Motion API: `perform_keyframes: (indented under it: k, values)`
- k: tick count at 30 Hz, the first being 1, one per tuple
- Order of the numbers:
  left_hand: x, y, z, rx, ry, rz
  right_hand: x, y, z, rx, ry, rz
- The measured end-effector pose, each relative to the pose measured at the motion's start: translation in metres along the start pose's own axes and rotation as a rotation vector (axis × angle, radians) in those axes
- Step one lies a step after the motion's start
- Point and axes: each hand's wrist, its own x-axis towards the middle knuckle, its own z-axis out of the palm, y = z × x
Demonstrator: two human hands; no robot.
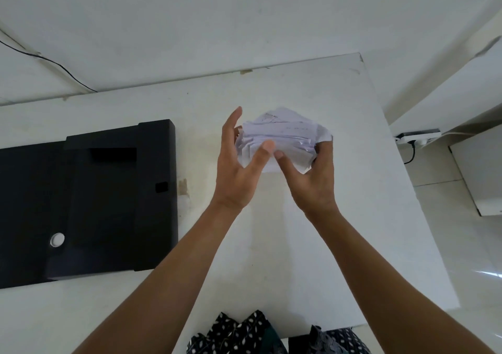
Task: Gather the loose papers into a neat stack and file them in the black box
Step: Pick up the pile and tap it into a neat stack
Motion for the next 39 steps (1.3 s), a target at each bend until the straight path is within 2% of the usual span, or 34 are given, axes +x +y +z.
perform_keyframes:
  k: [3, 7, 11, 17, 24, 28, 31, 35, 37, 39]
  values:
    - [0.004, 0.02, 0.015, -0.065, 0.139, -0.05, 0.001, -0.015, 0.01, 0.107, 0.068, -0.055]
    - [0.012, 0.034, 0.037, -0.057, 0.314, -0.131, 0.005, -0.031, 0.025, 0.344, 0.222, 0.07]
    - [0.014, 0.026, 0.039, -0.072, 0.399, -0.167, 0.013, -0.031, 0.028, 0.354, 0.292, 0.155]
    - [0.014, 0.033, 0.043, -0.01, 0.325, -0.131, 0.012, -0.03, 0.027, 0.344, 0.203, 0.099]
    - [0.02, 0.022, 0.038, -0.098, 0.418, -0.222, 0.022, -0.035, 0.024, 0.307, 0.247, 0.137]
    - [0.01, 0.008, 0.029, -0.153, 0.332, -0.201, 0.01, -0.019, 0.01, 0.167, 0.074, 0.045]
    - [0.001, -0.005, 0.025, -0.122, 0.262, -0.179, 0.0, 0.001, 0.001, 0.063, -0.084, -0.061]
    - [0.007, -0.01, 0.027, -0.058, 0.241, -0.215, -0.003, 0.023, -0.009, -0.171, -0.255, -0.106]
    - [0.013, -0.013, 0.025, -0.079, 0.21, -0.242, -0.002, 0.025, -0.012, -0.212, -0.186, -0.092]
    - [0.014, -0.015, 0.021, -0.109, 0.15, -0.251, 0.0, 0.023, -0.011, -0.173, -0.032, -0.005]
